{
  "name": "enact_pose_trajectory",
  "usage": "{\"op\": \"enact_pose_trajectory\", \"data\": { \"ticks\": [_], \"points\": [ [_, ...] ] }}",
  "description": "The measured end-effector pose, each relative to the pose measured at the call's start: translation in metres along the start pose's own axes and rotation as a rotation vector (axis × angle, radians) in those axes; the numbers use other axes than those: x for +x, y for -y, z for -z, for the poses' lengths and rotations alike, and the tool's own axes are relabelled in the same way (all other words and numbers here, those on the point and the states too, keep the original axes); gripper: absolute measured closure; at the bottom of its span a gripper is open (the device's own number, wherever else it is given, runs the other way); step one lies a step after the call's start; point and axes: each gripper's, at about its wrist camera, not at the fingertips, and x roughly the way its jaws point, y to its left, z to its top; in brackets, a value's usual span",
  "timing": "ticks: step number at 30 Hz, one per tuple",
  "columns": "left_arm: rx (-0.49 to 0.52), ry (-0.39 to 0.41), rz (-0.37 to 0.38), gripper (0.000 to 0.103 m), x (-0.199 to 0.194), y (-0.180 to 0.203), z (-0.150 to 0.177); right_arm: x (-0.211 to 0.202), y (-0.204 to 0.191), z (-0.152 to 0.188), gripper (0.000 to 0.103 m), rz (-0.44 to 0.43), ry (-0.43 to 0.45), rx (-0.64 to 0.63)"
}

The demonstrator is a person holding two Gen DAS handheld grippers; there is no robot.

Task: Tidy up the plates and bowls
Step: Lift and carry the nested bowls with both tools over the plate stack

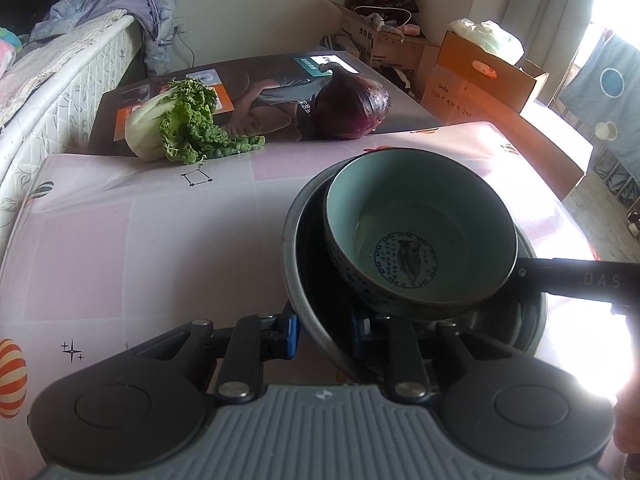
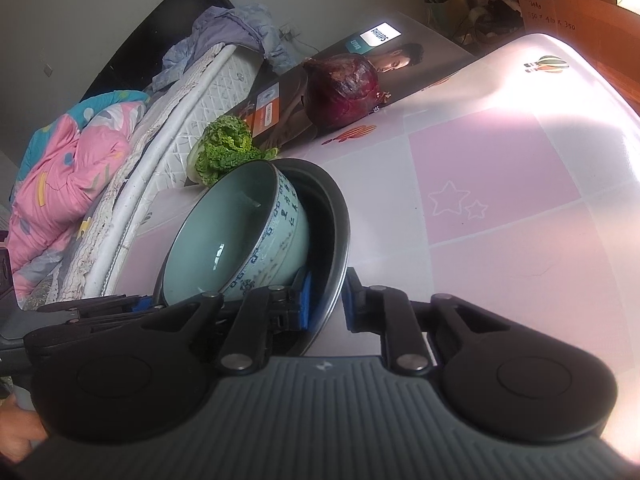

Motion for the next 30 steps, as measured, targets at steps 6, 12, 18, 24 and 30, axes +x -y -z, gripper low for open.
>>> {"op": "enact_pose_trajectory", "data": {
  "ticks": [6, 12, 18, 24, 30],
  "points": [
    [-0.022, -0.002, 0.029, 0.081, -0.004, -0.001, 0.000, 0.000, 0.003, -0.001, 0.088, -0.003, 0.000, 0.029],
    [-0.034, 0.001, 0.042, 0.081, -0.007, -0.002, 0.000, -0.003, 0.003, -0.001, 0.088, -0.003, 0.004, 0.042],
    [-0.038, 0.025, 0.052, 0.081, -0.016, -0.001, -0.003, -0.012, -0.003, -0.005, 0.088, -0.007, 0.028, 0.035],
    [-0.039, 0.052, 0.055, 0.081, -0.032, 0.002, -0.006, -0.030, -0.011, -0.009, 0.088, -0.015, 0.052, 0.028],
    [-0.044, 0.072, 0.065, 0.081, -0.053, 0.004, -0.004, -0.053, -0.024, -0.006, 0.088, -0.006, 0.065, 0.009]
  ]
}}
